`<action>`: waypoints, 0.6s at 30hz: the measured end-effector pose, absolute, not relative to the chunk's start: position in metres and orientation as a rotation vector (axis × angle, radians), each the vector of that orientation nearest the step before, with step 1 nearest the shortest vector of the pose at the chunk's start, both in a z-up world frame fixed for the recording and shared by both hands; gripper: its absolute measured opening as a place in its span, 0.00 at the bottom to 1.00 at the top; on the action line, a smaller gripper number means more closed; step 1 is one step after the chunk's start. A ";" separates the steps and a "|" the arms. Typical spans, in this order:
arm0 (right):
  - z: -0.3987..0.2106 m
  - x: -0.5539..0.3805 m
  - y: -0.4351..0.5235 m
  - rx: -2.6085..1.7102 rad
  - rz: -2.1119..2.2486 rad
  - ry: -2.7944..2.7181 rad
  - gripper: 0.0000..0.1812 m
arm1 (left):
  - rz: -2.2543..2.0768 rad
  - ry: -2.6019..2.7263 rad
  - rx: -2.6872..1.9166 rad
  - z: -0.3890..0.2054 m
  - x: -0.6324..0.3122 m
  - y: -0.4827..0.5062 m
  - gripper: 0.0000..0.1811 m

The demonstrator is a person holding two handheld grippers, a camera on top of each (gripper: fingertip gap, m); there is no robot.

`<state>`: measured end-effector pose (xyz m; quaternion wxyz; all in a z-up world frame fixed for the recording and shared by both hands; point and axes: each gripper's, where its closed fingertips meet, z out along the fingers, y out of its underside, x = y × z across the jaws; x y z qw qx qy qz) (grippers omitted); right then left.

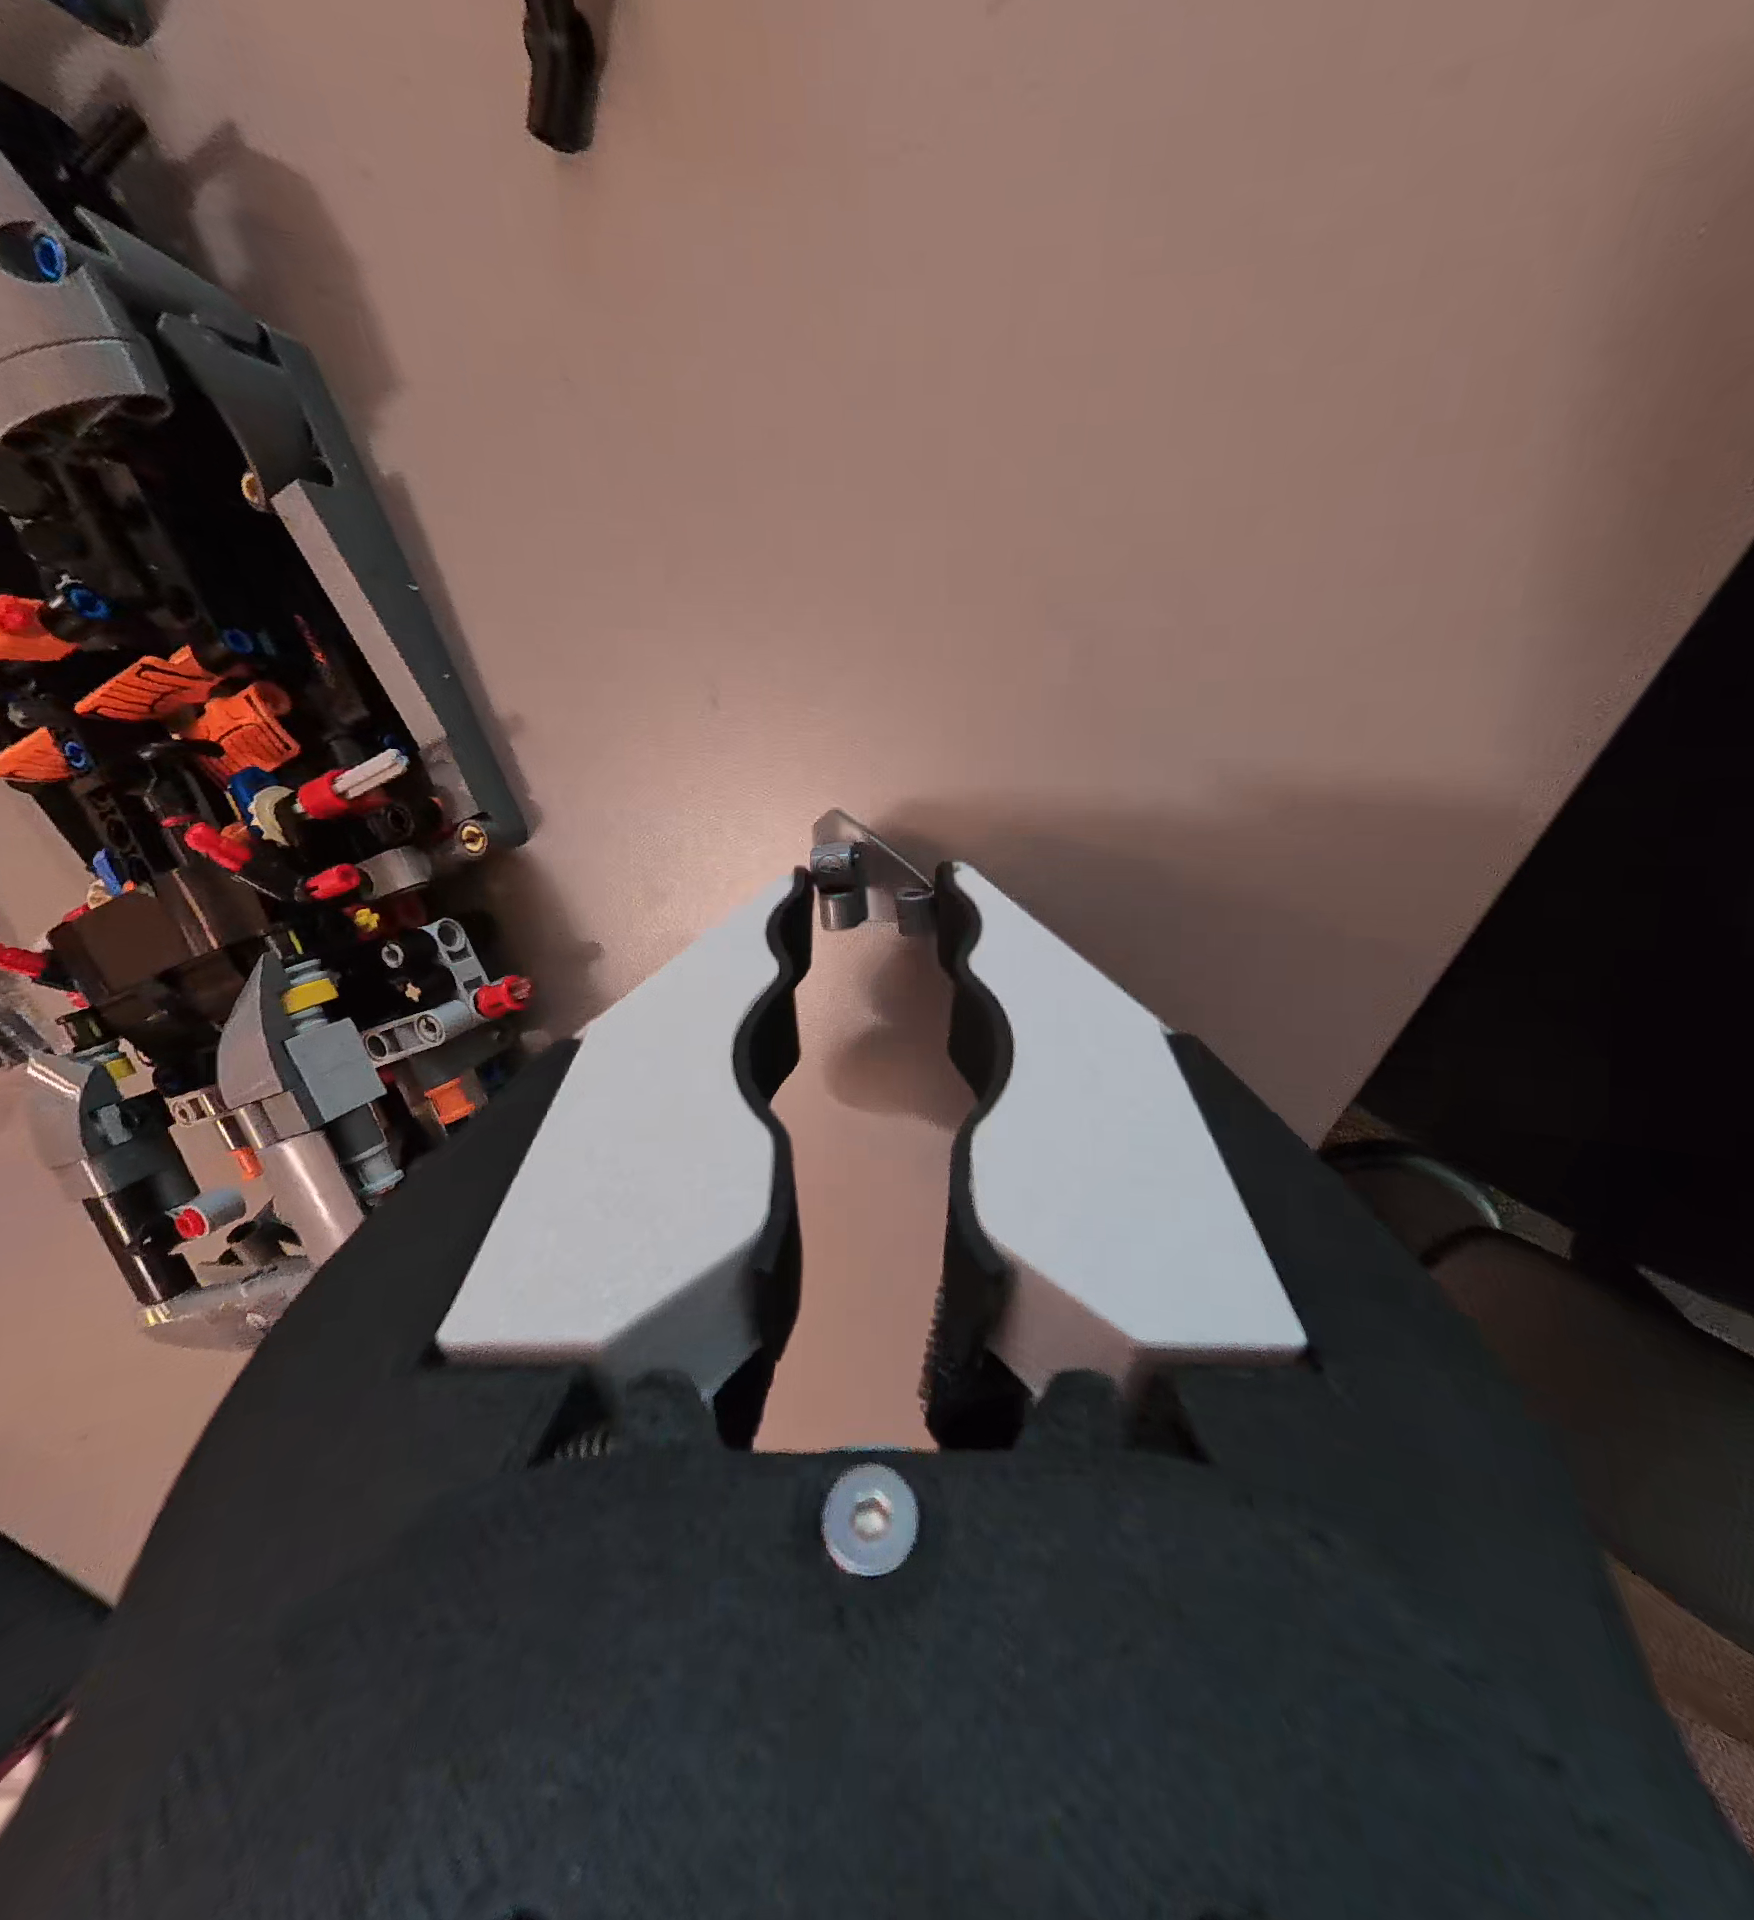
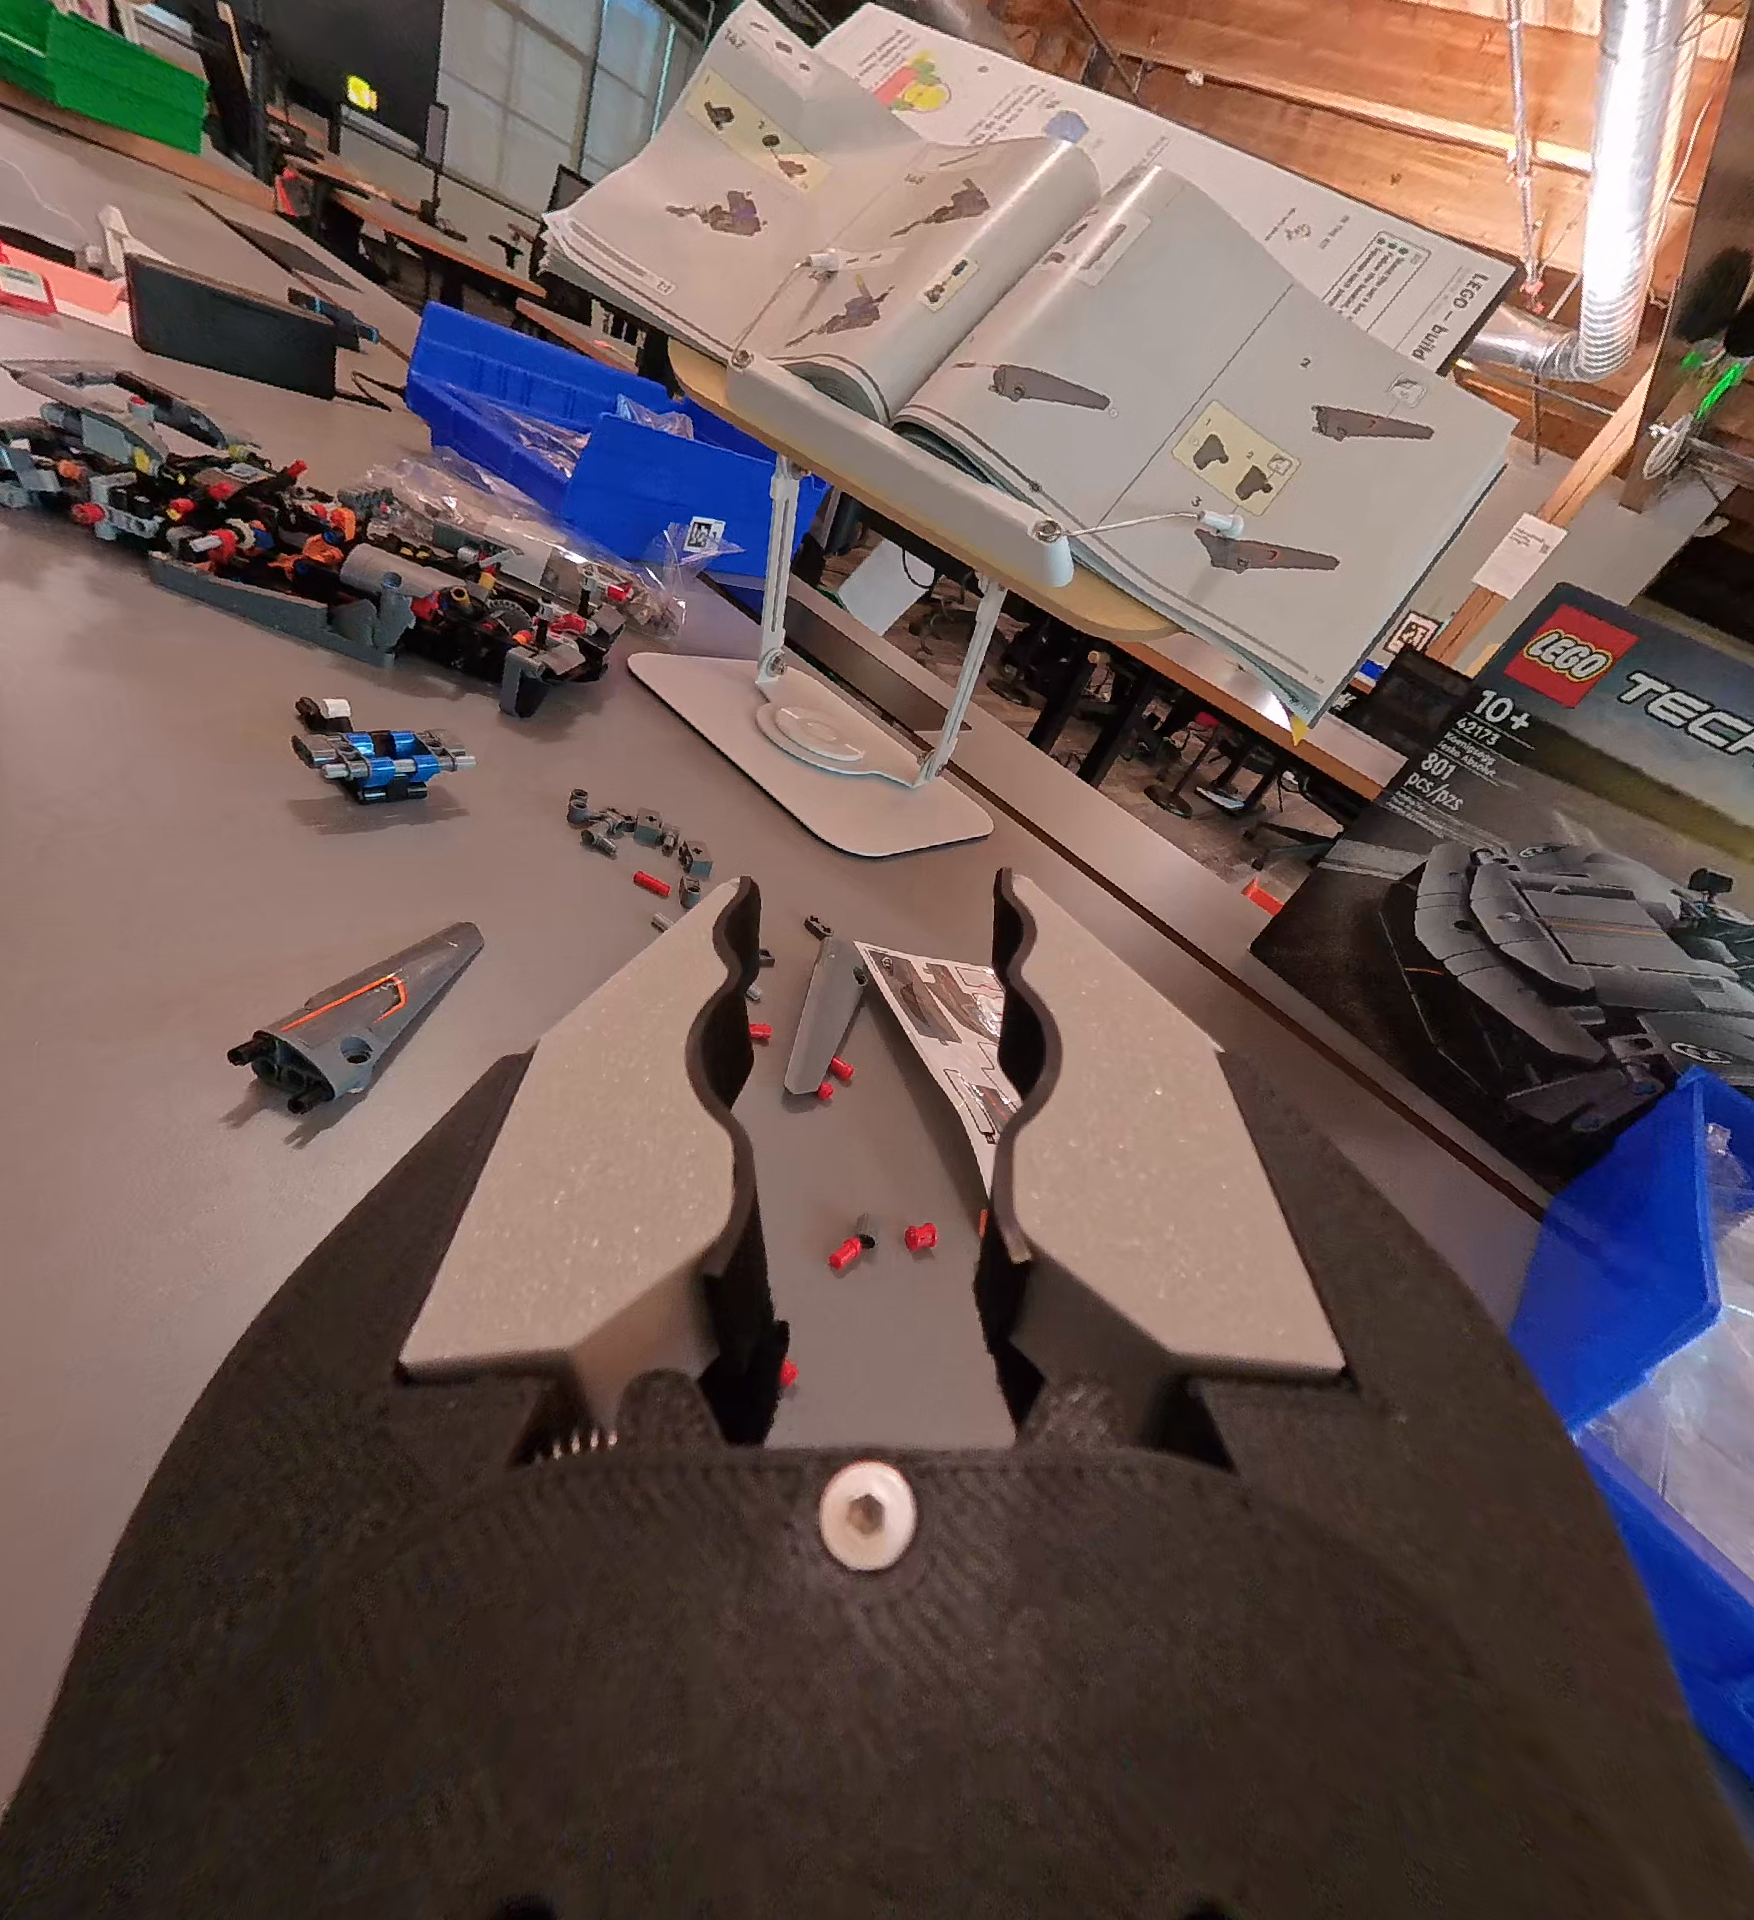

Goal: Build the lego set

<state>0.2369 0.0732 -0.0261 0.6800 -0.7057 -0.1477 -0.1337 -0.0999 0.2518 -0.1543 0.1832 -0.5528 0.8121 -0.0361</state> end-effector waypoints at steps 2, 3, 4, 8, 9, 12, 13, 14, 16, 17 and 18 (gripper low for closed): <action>-0.026 0.237 0.073 -1.583 -0.302 -0.334 0.24 | -0.120 2.286 -1.566 -0.154 -0.100 0.253 0.11; -0.026 0.237 0.073 -1.583 -0.303 -0.335 0.24 | -0.126 2.286 -1.570 -0.154 -0.100 0.254 0.11; -0.026 0.237 0.073 -1.582 -0.303 -0.336 0.24 | -0.127 2.286 -1.566 -0.154 -0.100 0.255 0.11; -0.027 0.237 0.073 -1.584 -0.311 -0.344 0.24 | -0.133 2.292 -1.532 -0.154 -0.099 0.255 0.11; -0.027 0.237 0.073 -1.585 -0.314 -0.346 0.24 | -0.132 2.287 -1.523 -0.154 -0.098 0.256 0.11; -0.027 0.236 0.074 -1.586 -0.317 -0.354 0.24 | -0.164 2.264 -1.499 -0.150 -0.093 0.257 0.02; -0.028 0.235 0.074 -1.587 -0.319 -0.358 0.24 | -0.177 2.258 -1.499 -0.149 -0.091 0.256 0.02; -0.028 0.234 0.075 -1.589 -0.322 -0.363 0.24 | -0.187 2.261 -1.499 -0.149 -0.090 0.255 0.02; -0.030 0.232 0.075 -1.592 -0.332 -0.377 0.24 | -0.176 2.281 -1.490 -0.151 -0.088 0.255 0.02; -0.031 0.232 0.076 -1.595 -0.340 -0.382 0.24 | -0.169 2.293 -1.484 -0.153 -0.087 0.255 0.02; -0.032 0.232 0.076 -1.600 -0.350 -0.387 0.24 | -0.162 2.296 -1.481 -0.155 -0.086 0.255 0.03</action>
